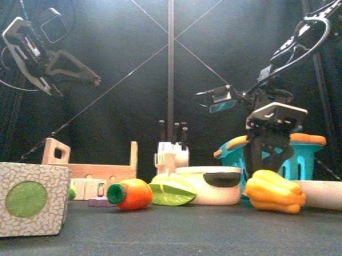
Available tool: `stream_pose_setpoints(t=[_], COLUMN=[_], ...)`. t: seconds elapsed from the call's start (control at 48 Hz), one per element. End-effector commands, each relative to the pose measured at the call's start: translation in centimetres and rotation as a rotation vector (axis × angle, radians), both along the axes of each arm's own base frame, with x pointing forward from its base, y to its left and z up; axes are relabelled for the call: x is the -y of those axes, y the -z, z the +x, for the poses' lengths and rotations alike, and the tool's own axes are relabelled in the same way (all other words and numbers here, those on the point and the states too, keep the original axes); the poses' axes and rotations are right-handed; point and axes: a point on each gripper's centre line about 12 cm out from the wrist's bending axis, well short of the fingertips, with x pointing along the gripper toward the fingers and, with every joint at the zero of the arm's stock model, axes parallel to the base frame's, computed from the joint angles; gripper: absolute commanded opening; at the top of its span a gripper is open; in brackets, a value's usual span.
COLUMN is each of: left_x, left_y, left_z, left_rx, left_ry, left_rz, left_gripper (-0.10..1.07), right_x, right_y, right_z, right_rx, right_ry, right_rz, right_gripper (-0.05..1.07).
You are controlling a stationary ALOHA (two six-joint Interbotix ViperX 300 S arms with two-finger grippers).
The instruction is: Grab yellow nut
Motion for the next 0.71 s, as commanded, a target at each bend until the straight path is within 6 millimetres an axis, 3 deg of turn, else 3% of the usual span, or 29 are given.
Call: stream_pose_setpoints(t=[0.0,0.688], left_x=[-0.03,-0.04], left_y=[-0.87,-0.83], left_z=[0.44,0.39], left_rx=[0.031,0.034], left_ry=[-0.003,-0.003], left_rz=[0.0,0.001], left_gripper=[-0.02,-0.02], right_x=[-0.34,-0.33], right_y=[-2.26,-3.02], right_z=[0.66,0.53], right_rx=[0.068,0.085], right_ry=[-0.011,-0.029], right_rz=[-0.001,-0.021], right_gripper=[0.63,0.63])
